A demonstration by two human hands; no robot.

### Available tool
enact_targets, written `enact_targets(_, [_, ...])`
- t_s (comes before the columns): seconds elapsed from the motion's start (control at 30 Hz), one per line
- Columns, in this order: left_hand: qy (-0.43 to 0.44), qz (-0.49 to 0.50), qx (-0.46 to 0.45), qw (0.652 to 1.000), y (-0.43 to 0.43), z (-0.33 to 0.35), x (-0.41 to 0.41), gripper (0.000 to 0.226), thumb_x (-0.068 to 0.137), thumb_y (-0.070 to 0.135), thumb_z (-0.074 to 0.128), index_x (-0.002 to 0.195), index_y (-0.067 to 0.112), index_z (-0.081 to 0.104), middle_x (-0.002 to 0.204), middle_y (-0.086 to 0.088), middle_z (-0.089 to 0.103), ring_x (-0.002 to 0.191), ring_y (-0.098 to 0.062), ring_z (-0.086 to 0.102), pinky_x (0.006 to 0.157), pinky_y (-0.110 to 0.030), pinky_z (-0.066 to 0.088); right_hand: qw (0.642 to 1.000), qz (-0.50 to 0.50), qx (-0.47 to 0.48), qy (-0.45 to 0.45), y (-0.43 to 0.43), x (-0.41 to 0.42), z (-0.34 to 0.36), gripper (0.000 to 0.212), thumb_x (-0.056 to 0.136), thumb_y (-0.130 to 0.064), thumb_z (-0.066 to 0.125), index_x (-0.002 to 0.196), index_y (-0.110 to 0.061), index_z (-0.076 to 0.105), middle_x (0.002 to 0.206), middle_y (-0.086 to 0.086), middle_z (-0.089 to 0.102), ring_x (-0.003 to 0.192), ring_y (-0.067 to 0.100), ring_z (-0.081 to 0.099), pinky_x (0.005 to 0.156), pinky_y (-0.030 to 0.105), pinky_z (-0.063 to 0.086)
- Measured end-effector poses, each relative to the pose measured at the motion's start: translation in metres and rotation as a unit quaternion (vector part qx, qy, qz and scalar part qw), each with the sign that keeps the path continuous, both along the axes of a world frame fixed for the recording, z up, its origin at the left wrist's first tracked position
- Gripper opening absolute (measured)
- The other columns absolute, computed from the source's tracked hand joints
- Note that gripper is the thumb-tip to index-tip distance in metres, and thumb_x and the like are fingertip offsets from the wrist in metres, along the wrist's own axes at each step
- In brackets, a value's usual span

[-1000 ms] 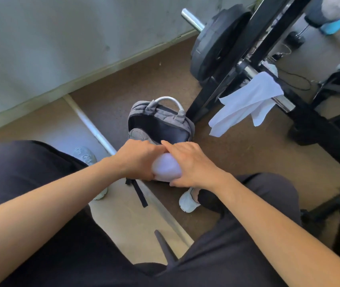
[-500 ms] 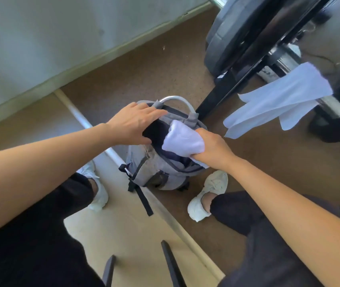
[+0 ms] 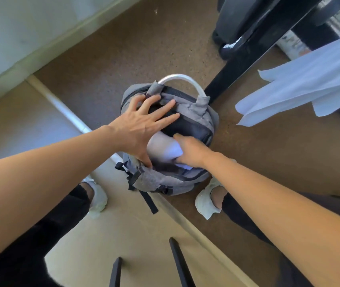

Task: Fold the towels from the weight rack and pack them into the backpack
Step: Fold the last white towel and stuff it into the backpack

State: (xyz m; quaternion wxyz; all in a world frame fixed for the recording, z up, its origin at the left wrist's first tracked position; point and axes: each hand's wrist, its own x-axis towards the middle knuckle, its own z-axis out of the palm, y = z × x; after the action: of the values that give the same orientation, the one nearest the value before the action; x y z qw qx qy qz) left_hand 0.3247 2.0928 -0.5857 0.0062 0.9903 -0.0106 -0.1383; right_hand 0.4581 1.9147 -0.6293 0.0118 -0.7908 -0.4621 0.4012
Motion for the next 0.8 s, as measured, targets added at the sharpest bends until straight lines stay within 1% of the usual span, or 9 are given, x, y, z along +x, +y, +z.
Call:
enact_targets(0.13, [0.022,-0.004,0.02,1.0,-0.007,-0.005,-0.006,0.15,0.049,0.094,0.066,0.164,0.03,-0.006,0.171,-0.011,-0.021,0.156,-0.046,-0.007,0.122,-0.065,0.001,0.994,0.076,-0.046,0.07,0.006,-0.015,-0.018,0.043,0.075,-0.034,0.081,0.104,-0.019,0.053,0.105,0.006,0.067,0.094,0.028,0.062,0.075,0.035,0.047])
enact_targets(0.27, [0.001,-0.005,0.008,1.0,-0.009,-0.008,-0.011,0.149,0.043,0.095,0.049,0.165,0.024,0.005,0.173,-0.015,-0.008,0.156,-0.048,0.003,0.121,-0.069,0.007,0.978,0.097,-0.101,0.153,0.001,-0.023,-0.038,0.035,0.073,-0.032,0.077,0.101,-0.022,0.059,0.097,0.002,0.069,0.085,0.026,0.063,0.076,0.036,0.051])
enact_targets(0.33, [-0.009,-0.006,0.006,1.0,-0.01,-0.01,-0.014,0.146,0.042,0.095,0.039,0.165,0.022,0.011,0.173,-0.015,-0.003,0.155,-0.048,0.006,0.121,-0.069,0.008,0.974,0.11,-0.121,0.158,-0.004,-0.024,-0.048,0.021,0.078,-0.027,0.074,0.09,-0.028,0.057,0.084,-0.003,0.064,0.075,0.02,0.059,0.065,0.03,0.044])
enact_targets(0.4, [-0.025,-0.003,0.002,1.0,-0.01,-0.011,-0.016,0.143,0.047,0.095,0.046,0.165,0.02,0.015,0.173,-0.015,0.002,0.155,-0.048,0.009,0.121,-0.068,0.008,0.981,0.112,-0.105,0.118,-0.01,-0.026,-0.06,0.015,0.083,-0.024,0.068,0.087,-0.027,0.055,0.084,-0.003,0.064,0.079,0.022,0.061,0.064,0.029,0.042])
enact_targets(0.47, [-0.039,0.002,-0.008,0.999,-0.011,-0.01,-0.018,0.14,0.052,0.096,0.047,0.165,0.018,0.017,0.174,-0.014,0.006,0.155,-0.047,0.011,0.121,-0.066,0.006,0.992,0.087,-0.083,0.045,-0.019,-0.026,-0.07,0.015,0.086,-0.032,0.062,0.099,-0.027,0.057,0.107,0.005,0.067,0.102,0.03,0.065,0.08,0.034,0.048])
enact_targets(0.53, [-0.039,0.003,-0.011,0.999,-0.014,-0.009,-0.018,0.14,0.052,0.097,0.044,0.165,0.019,0.017,0.174,-0.014,0.006,0.155,-0.046,0.009,0.121,-0.065,0.004,0.992,0.081,-0.093,-0.025,-0.026,-0.028,-0.076,0.038,0.089,-0.032,0.062,0.125,-0.022,0.053,0.135,0.007,0.056,0.125,0.03,0.055,0.099,0.04,0.044])
enact_targets(0.6, [-0.028,0.001,-0.006,1.0,-0.017,-0.009,-0.018,0.144,0.047,0.097,0.045,0.165,0.021,0.014,0.174,-0.014,0.001,0.155,-0.045,0.006,0.121,-0.066,0.004,0.977,0.132,-0.114,-0.119,-0.027,-0.034,-0.08,0.058,0.088,-0.027,0.066,0.141,-0.015,0.044,0.15,0.006,0.041,0.138,0.03,0.041,0.109,0.044,0.035])
enact_targets(0.67, [-0.02,0.001,0.0,1.0,-0.02,-0.008,-0.019,0.148,0.044,0.097,0.047,0.165,0.021,0.013,0.174,-0.014,-0.002,0.155,-0.046,0.004,0.122,-0.066,0.005,0.956,0.18,-0.129,-0.193,-0.024,-0.039,-0.086,0.071,0.082,-0.03,0.072,0.144,-0.012,0.043,0.151,0.008,0.033,0.139,0.032,0.033,0.109,0.045,0.031])
enact_targets(0.8, [-0.006,0.001,0.012,1.0,-0.021,-0.008,-0.021,0.154,0.04,0.095,0.058,0.166,0.021,0.01,0.173,-0.015,-0.006,0.155,-0.048,0.003,0.122,-0.068,0.006,0.945,0.194,-0.146,-0.221,-0.016,-0.042,-0.093,0.078,0.08,-0.037,0.073,0.145,-0.011,0.041,0.148,0.009,0.031,0.138,0.03,0.03,0.109,0.043,0.028])
